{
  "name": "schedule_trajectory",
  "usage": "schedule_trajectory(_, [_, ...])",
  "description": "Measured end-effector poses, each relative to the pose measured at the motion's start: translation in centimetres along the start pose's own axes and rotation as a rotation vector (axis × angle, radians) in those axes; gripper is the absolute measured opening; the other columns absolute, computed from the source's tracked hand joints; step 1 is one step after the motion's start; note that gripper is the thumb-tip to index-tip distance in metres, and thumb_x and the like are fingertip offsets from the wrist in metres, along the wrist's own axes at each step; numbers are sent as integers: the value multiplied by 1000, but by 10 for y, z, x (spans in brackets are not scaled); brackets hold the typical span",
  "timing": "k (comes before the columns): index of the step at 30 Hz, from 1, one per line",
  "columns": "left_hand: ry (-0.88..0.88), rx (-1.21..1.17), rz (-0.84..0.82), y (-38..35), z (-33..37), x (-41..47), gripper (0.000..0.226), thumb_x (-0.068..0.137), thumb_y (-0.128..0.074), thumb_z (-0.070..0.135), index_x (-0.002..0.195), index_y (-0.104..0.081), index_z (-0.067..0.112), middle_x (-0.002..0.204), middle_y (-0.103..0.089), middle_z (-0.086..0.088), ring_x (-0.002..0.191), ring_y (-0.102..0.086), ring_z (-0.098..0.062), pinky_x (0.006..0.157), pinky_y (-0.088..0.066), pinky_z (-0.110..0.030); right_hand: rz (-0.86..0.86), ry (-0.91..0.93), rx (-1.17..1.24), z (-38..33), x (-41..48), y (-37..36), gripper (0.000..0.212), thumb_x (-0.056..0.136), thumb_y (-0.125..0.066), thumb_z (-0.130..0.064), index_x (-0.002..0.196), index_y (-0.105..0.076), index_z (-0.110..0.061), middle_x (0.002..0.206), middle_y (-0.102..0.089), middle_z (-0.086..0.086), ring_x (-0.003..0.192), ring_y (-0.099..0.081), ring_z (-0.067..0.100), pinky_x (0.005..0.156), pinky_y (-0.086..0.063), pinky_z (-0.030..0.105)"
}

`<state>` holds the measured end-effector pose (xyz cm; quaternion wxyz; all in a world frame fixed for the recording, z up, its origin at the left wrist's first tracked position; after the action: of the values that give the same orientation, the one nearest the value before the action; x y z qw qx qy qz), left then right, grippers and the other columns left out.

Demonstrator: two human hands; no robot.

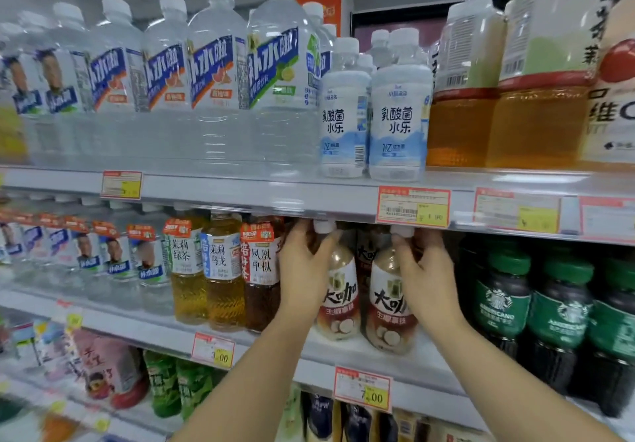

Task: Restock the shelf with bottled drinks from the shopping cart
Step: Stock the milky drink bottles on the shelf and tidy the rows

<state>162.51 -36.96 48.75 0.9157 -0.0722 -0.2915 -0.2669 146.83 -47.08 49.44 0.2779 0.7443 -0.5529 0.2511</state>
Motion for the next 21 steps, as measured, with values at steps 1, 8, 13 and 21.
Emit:
schedule_trajectory(1, [10,1,-23,-6,-1,4,25,87,-64,28,111,-59,27,102,-67,9,100,-62,-9,87,-49,-29,-27,-27,-12,4,4,-5,20,93,-52,-25,113,-50,-24,88,-55,-20,77,-53,-9,65,-37,-2])
schedule_trajectory(8, [-54,47,-122,-19,-8,5,40,89,-60,31,127,-53,24,120,-57,9,107,-53,3,90,-41,-12,-121,-63,55,17,-6,-13,35,89,-59,-30,117,-41,-39,102,-54,-30,97,-51,-19,74,-35,-5])
schedule_trajectory(13, [9,291,-272,-16,-54,-42,96,75,-74,38,146,-10,40,131,-25,15,111,-38,6,90,-33,-10,-375,-171,-140,55,-47,-14,80,69,-79,-15,129,-31,-39,114,-54,-15,102,-52,-8,74,-42,5])
schedule_trajectory(21, [165,287,-352,-23,-78,-19,79,83,-68,13,147,-22,20,134,-48,-4,121,-47,-16,104,-40,-37,-344,-351,-225,79,-30,-32,65,68,-79,-13,121,-40,-11,117,-59,5,107,-55,18,86,-45,29])
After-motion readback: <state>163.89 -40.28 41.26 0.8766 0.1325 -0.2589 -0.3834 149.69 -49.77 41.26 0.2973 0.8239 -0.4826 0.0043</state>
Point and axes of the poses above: each hand's wrist, its own x-axis towards the middle knuckle, its own y-axis out of the back of the hand, z = x × y, the point moved 7 cm from there along x, towards the middle knuckle
